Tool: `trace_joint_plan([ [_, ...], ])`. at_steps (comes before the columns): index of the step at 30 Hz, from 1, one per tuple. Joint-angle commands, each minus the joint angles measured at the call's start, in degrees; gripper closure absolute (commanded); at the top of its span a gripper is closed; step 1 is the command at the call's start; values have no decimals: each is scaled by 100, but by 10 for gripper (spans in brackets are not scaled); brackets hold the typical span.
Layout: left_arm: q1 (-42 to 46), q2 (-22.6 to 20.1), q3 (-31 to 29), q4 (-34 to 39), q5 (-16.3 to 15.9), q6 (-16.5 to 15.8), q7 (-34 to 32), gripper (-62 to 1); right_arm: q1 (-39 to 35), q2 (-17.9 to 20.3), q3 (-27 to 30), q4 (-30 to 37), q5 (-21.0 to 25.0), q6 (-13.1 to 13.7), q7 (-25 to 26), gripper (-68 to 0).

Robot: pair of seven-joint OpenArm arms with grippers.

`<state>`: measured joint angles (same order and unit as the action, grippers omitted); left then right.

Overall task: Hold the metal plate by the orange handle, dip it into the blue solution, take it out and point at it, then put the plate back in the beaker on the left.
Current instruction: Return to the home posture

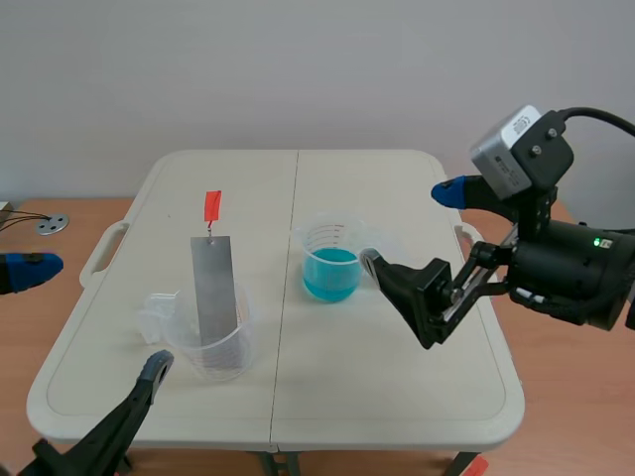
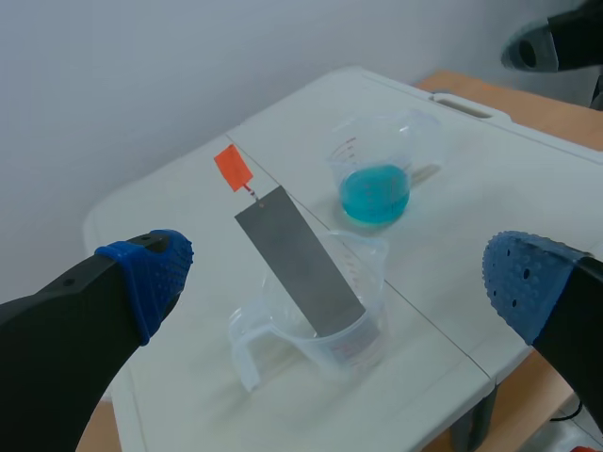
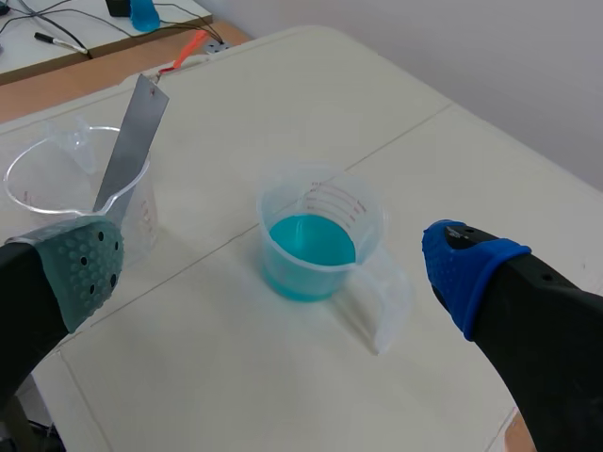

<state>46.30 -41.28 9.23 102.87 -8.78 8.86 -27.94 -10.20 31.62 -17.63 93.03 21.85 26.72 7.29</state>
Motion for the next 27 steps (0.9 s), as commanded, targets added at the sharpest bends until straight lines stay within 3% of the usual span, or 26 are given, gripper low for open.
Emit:
trace_joint_plan([
  [1, -90, 24, -2, 87, 2, -116, -96, -623, -31, 59, 151, 190, 15, -20, 120, -664],
  [7, -205, 26, -2, 87, 4, -428, -96, -623, -472, 59, 476, 472, -4, -20, 184, -663],
  [15, -205, 26, -2, 87, 4, -452, -74, -623, -988, 57, 684, 704, -26, -22, 385, -664],
  [27, -205, 28, -2, 87, 4, -452, -59, -623, -1335, 35, 686, 796, -136, -234, 664, -663],
])
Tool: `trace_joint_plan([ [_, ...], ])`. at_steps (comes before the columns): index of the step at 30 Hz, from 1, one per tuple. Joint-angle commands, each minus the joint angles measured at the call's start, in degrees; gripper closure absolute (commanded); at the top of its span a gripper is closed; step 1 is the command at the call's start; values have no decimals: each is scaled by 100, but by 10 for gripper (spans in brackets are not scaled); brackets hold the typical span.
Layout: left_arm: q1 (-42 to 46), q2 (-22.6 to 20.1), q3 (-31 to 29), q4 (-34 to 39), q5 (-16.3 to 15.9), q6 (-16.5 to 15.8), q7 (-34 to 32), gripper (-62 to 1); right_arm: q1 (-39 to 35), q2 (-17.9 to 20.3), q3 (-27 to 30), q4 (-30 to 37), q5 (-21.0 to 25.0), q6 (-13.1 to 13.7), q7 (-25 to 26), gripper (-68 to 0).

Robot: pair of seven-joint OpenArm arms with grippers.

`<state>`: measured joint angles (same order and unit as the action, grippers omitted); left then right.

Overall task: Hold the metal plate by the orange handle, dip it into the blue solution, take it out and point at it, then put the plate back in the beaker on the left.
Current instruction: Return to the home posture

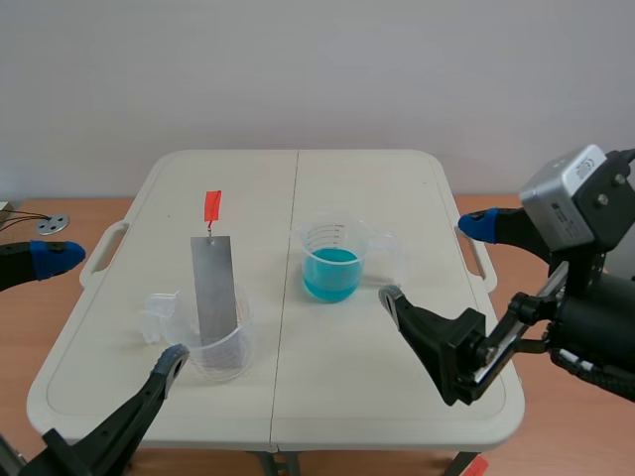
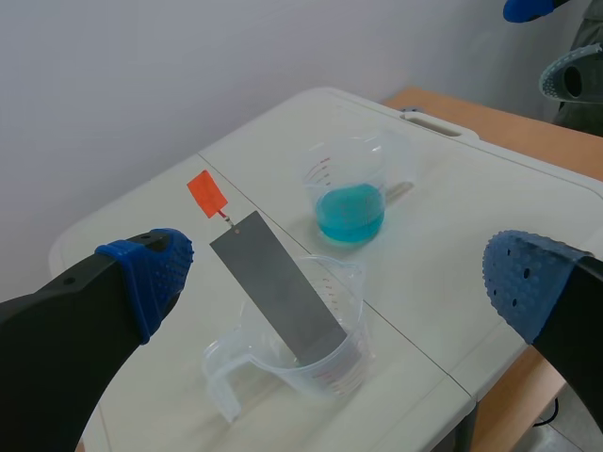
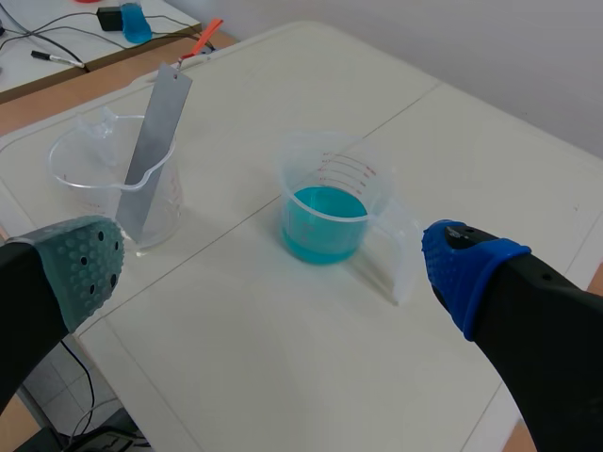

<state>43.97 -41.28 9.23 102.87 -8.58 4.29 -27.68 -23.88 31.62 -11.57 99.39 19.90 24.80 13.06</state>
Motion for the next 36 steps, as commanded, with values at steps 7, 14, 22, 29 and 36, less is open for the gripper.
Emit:
trace_joint_plan([
  [7, 28, 26, -2, 87, -15, 4, -83, -623, -210, 24, 81, 299, -177, -131, 188, -663],
  [14, 28, 28, -2, 87, -15, 4, -83, -623, -446, 24, 81, 540, -179, -297, 188, -663],
  [22, 28, 28, -2, 87, -15, 4, -83, -623, -691, 9, 79, 754, -247, -385, 190, -663],
  [29, 28, 28, -2, 87, -15, 4, -85, -623, -693, 9, 74, 765, -326, -431, 179, -663],
  [36, 28, 28, -2, 87, -15, 4, -85, -623, -688, 9, 74, 765, -323, -428, 170, -663],
])
